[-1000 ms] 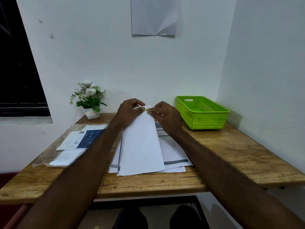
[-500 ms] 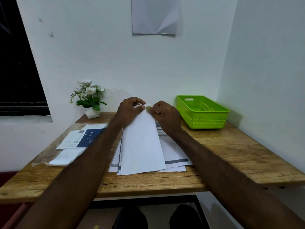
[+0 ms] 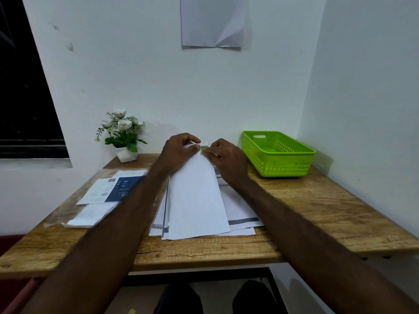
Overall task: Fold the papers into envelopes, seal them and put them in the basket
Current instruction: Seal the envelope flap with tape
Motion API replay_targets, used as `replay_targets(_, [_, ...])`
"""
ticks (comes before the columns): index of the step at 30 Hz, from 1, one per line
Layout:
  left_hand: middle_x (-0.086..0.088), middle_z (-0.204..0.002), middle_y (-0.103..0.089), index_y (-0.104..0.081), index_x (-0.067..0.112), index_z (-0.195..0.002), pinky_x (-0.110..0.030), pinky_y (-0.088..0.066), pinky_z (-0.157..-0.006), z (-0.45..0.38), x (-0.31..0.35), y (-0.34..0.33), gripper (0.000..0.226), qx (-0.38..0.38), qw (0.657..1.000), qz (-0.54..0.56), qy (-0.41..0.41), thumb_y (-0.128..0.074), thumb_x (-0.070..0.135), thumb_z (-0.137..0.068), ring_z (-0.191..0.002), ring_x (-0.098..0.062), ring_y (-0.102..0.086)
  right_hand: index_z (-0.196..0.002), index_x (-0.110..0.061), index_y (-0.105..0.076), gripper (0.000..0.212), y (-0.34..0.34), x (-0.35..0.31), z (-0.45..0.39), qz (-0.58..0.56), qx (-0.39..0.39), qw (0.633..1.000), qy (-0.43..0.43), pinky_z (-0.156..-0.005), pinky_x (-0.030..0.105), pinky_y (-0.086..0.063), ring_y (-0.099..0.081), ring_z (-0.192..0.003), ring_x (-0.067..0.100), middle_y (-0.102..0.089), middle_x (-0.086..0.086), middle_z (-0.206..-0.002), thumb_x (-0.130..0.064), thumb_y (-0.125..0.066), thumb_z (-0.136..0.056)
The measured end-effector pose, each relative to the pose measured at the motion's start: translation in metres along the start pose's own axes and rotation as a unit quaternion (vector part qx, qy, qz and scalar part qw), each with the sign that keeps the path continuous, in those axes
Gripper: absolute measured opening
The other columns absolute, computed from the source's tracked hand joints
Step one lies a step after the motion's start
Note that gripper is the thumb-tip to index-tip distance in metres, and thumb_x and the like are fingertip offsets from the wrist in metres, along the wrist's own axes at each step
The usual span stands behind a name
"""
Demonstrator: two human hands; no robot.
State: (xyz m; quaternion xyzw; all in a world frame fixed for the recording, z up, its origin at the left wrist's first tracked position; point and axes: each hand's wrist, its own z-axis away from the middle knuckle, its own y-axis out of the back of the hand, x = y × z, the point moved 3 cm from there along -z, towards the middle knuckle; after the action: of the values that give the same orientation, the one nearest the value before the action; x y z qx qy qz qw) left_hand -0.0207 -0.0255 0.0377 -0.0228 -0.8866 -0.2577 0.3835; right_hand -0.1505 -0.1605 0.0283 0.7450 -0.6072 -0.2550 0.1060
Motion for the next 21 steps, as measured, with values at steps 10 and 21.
replay_targets(10, [0.019, -0.084, -0.073, -0.077, 0.019, -0.096, -0.004, -0.042, -0.068, -0.003, -0.005, -0.006, 0.017, 0.017, 0.999, 0.028, -0.016, -0.084, 0.029, -0.084, -0.077, 0.011, -0.063, -0.093, -0.022, -0.083, 0.013, 0.000, 0.001, -0.001, 0.002, -0.004, 1.000, 0.017, -0.059, 0.038, -0.048, -0.067, -0.078, 0.025, -0.071, 0.000, -0.091, -0.026, -0.070, -0.094])
replay_targets(21, [0.028, -0.081, -0.072, -0.077, 0.022, -0.094, -0.004, -0.042, -0.067, -0.006, -0.011, -0.008, 0.013, 0.019, 0.999, 0.029, -0.023, -0.082, 0.028, -0.084, -0.076, 0.011, -0.063, -0.091, -0.022, -0.083, 0.012, -0.001, 0.001, -0.001, 0.006, -0.004, 1.000, 0.010, -0.061, 0.038, -0.050, -0.069, -0.079, 0.024, -0.072, 0.000, -0.093, -0.027, -0.072, -0.093])
